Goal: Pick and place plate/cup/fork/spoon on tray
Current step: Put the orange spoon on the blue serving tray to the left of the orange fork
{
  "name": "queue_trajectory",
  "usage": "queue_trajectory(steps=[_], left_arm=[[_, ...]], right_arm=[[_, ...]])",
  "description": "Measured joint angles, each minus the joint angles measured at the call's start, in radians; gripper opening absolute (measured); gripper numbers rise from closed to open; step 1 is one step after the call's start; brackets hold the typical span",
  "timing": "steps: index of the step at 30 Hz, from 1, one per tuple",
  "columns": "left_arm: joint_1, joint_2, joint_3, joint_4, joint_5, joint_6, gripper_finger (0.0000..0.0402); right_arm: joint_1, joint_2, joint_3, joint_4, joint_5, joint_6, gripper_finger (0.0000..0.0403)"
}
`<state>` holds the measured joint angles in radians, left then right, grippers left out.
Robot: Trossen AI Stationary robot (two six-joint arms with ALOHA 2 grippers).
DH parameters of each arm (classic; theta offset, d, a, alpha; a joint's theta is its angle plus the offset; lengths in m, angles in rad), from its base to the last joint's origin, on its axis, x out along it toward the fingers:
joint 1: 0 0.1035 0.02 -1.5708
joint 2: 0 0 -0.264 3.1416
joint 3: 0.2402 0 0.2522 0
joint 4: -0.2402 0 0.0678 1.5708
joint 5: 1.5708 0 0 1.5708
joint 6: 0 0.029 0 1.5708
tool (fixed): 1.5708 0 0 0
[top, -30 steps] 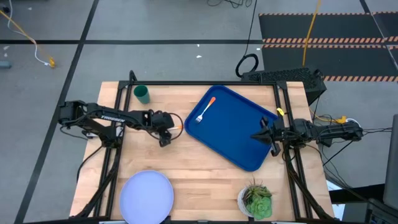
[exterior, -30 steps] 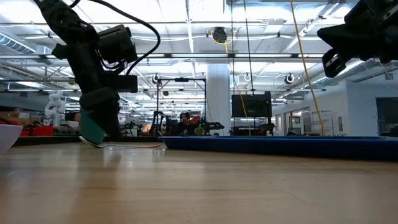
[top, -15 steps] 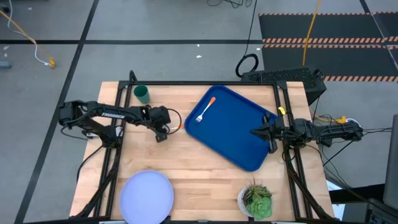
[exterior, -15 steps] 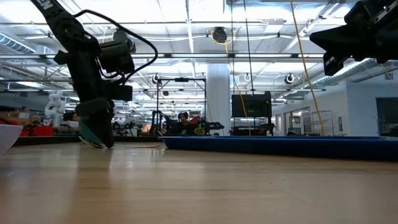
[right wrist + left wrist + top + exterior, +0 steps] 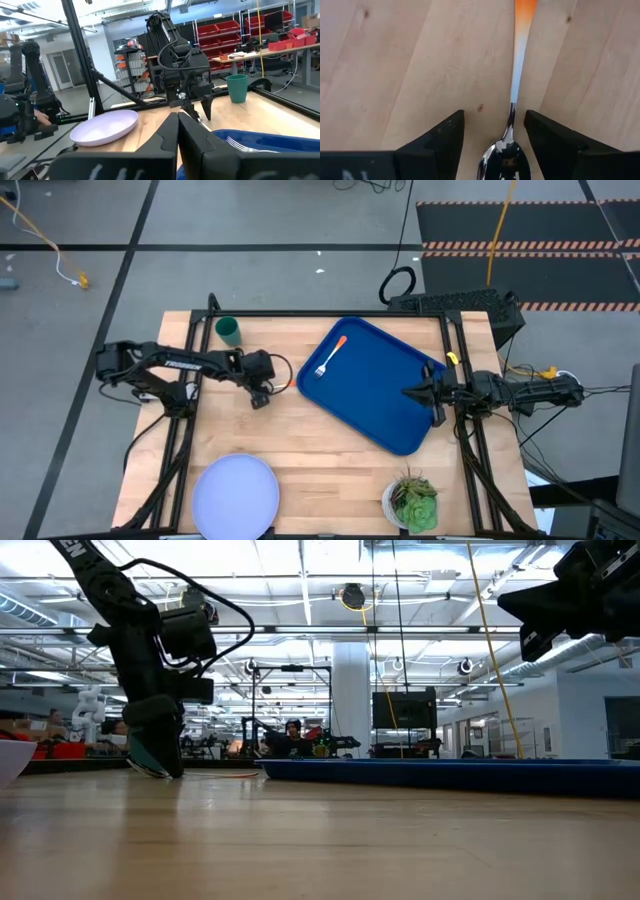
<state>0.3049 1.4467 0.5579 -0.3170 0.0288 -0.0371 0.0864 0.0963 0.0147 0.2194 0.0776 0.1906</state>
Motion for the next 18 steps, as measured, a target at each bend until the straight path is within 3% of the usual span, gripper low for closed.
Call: queue_trajectory(steps=[4,11,18], left_arm=[[-0.009,0.018,0.002,-0.003,0.008,-0.014,0.0162],[-0.011,0.021,0.0,0.001,0.053,-0.005,0.0024],[-0.01,0.018,0.0,-0.016,0.074,-0.023,0.0011]], right_arm=[[0.0,0.001,0.0,-0.034,0.005,-0.002,0.0],[0.0,0.001,0.0,-0.039,0.028,-0.013,0.0],[0.0,0.001,0.0,-0.047,0.083,-0.02,0.0]])
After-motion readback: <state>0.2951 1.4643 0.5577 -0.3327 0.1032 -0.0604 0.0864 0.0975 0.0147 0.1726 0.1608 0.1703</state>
